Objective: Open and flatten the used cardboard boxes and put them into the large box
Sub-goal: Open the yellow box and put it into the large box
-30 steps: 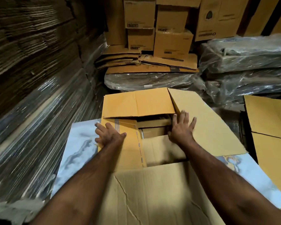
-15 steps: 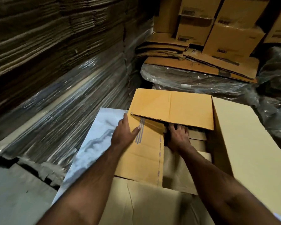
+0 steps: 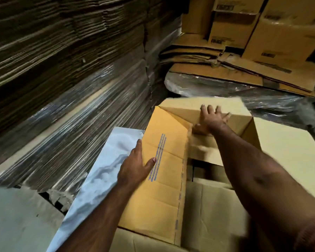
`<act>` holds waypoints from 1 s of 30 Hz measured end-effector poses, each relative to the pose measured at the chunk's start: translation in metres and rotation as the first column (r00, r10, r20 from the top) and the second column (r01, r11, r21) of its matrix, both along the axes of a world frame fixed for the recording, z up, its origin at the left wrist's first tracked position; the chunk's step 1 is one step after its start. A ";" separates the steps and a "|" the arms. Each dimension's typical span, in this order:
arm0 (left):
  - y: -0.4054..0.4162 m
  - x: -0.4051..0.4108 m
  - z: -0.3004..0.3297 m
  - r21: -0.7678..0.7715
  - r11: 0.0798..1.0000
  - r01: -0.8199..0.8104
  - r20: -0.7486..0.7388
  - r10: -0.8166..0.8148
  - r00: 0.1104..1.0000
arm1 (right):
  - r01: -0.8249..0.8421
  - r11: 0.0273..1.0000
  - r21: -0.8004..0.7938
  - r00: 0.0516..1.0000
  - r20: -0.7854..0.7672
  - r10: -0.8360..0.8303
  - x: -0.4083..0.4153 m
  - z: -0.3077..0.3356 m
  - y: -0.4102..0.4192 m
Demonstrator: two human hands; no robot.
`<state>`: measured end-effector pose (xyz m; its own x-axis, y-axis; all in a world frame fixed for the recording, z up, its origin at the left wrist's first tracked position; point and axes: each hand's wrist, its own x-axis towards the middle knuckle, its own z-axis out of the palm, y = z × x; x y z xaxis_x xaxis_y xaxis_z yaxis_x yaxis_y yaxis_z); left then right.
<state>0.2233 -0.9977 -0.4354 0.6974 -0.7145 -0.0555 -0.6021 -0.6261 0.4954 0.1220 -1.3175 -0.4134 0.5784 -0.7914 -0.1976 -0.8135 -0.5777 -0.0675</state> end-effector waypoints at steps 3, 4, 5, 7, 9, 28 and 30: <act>-0.001 0.001 -0.001 0.004 1.000 -0.018 -0.002 0.018 1.000 | 0.032 0.999 0.009 0.999 0.003 -0.032 0.000 -0.009 0.001; -0.002 0.001 0.000 0.003 1.000 -0.015 -0.005 0.016 1.000 | 0.036 0.999 0.013 0.999 -0.009 -0.036 0.001 -0.008 0.002; -0.002 0.001 0.001 0.000 1.000 -0.012 -0.010 0.012 1.000 | 0.034 0.999 0.023 0.999 -0.020 -0.034 0.001 -0.007 0.002; -0.002 0.001 0.003 -0.005 1.000 -0.013 -0.023 0.013 1.000 | 0.020 0.999 0.041 0.999 -0.028 -0.019 -0.001 -0.001 0.004; -0.001 0.003 0.003 -0.001 1.000 -0.017 -0.025 0.017 1.000 | 0.023 0.998 0.062 0.999 0.037 -0.025 -0.005 0.004 0.014; 0.020 -0.018 0.029 -0.346 0.911 -0.223 -0.012 0.234 0.972 | 0.150 0.884 0.442 0.736 0.546 -0.399 -0.117 -0.031 0.286; 0.029 -0.026 0.030 -0.344 0.917 -0.204 0.050 0.235 0.971 | 0.223 0.800 0.557 0.591 0.576 -0.565 -0.128 -0.027 0.288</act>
